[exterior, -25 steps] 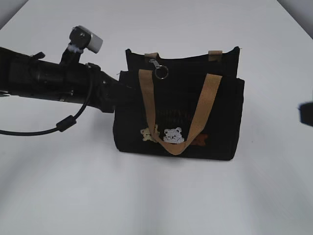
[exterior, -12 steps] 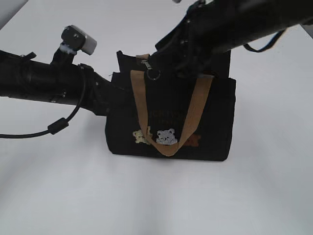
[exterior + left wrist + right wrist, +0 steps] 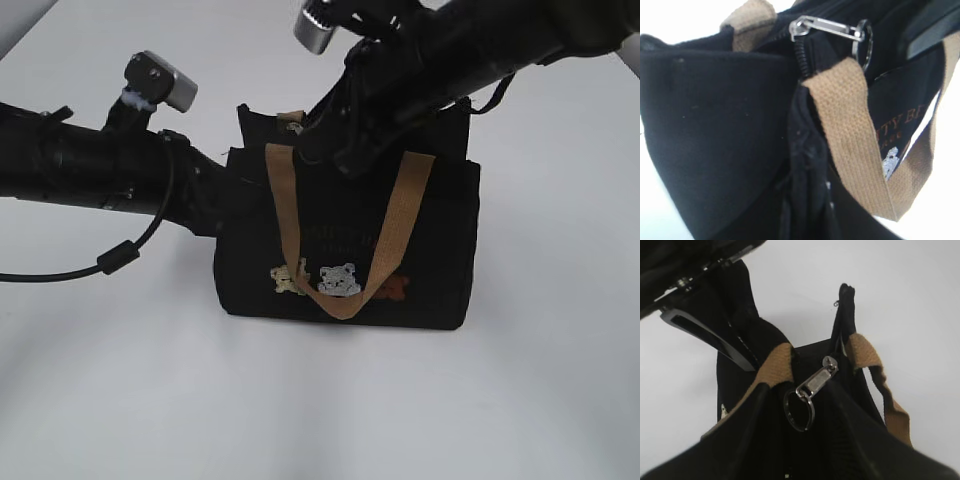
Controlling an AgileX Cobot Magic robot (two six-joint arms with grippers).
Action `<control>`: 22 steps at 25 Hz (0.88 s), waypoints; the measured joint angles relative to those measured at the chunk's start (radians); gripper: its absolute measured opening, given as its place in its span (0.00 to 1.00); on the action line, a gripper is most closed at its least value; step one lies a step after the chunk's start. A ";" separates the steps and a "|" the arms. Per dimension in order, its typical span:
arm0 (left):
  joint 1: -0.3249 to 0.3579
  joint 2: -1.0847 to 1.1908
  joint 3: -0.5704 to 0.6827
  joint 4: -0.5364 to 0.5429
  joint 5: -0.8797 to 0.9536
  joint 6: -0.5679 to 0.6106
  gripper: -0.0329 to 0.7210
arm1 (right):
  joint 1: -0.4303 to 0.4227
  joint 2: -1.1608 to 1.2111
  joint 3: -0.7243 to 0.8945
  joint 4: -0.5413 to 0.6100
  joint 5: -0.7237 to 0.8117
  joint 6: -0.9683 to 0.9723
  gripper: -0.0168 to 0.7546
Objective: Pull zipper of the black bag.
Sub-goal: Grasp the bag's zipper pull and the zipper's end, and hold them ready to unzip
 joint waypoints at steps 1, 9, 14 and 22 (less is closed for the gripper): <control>0.000 0.000 0.000 0.000 0.000 0.000 0.13 | 0.003 0.010 -0.001 -0.002 -0.012 0.000 0.39; 0.001 0.000 0.000 -0.002 0.000 0.000 0.13 | 0.022 0.034 -0.003 -0.018 -0.059 0.088 0.03; 0.001 0.000 0.000 -0.002 0.001 0.000 0.13 | -0.116 -0.043 -0.003 -0.093 0.065 0.316 0.02; 0.001 0.000 0.000 -0.002 0.000 0.000 0.13 | -0.214 -0.098 -0.004 -0.159 0.228 0.475 0.11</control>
